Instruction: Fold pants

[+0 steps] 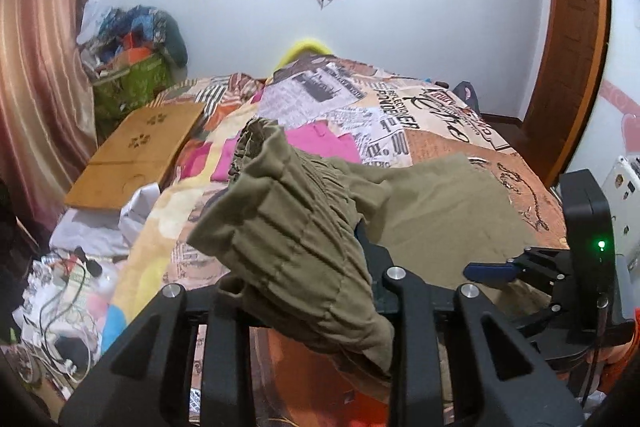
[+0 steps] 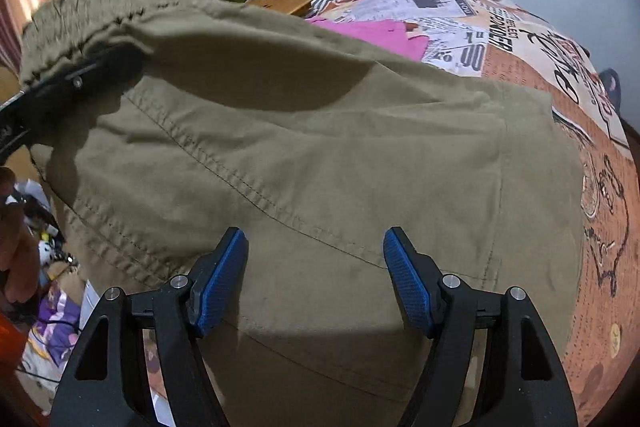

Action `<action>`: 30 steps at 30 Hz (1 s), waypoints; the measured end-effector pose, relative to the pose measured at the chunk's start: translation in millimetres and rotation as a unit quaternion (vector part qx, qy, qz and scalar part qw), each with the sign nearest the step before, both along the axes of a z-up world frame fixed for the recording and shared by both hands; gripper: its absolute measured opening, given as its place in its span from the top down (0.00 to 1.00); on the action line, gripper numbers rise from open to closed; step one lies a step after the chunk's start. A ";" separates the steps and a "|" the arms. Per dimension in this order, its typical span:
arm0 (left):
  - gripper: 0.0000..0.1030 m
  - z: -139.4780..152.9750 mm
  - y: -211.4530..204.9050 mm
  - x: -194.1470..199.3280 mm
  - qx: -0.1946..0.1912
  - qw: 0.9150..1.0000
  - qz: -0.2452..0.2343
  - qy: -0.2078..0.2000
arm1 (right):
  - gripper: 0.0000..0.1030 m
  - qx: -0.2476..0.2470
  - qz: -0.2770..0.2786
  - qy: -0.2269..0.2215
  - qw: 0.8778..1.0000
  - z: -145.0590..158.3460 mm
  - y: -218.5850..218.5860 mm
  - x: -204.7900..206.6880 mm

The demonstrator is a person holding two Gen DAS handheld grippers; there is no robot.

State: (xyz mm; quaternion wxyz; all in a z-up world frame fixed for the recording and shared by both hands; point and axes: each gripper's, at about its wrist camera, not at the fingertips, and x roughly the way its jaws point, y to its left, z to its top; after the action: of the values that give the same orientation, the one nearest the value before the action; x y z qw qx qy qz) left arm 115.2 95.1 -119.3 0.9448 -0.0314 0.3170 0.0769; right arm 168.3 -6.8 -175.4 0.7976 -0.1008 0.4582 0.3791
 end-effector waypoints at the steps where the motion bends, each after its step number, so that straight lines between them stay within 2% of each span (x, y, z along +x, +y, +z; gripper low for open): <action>1: 0.73 2.8 -2.6 1.2 0.004 1.000 -0.001 -0.002 | 0.34 0.009 -0.002 0.007 1.000 2.0 -4.2 0.8; 4: 0.73 10.9 -11.9 4.9 0.021 1.000 -0.001 -0.010 | 0.36 0.040 -0.022 0.018 0.999 10.2 -22.5 -0.2; 9: 0.73 20.1 -25.9 11.2 0.040 0.999 -0.014 -0.010 | 0.35 0.073 -0.086 0.007 0.994 19.6 -77.4 -13.0; 15: 0.73 31.2 -52.4 16.3 0.055 0.998 -0.039 -0.019 | 0.34 0.043 -0.158 -0.003 0.987 6.8 -130.9 -13.2; 19: 0.73 34.2 -76.1 21.4 0.057 0.996 -0.059 -0.019 | 0.34 0.048 -0.161 0.026 0.985 -10.6 -141.4 -12.0; 30: 0.73 18.4 -143.2 45.8 0.090 0.989 -0.120 0.007 | 0.33 0.076 -0.159 0.023 0.984 -8.1 -156.4 -23.9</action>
State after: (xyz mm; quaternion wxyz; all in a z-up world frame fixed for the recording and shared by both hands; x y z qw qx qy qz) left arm 160.9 -48.1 -100.9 0.9438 0.0924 0.3173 -0.0085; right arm 144.5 -163.2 -183.5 0.8426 0.0429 0.4563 0.2828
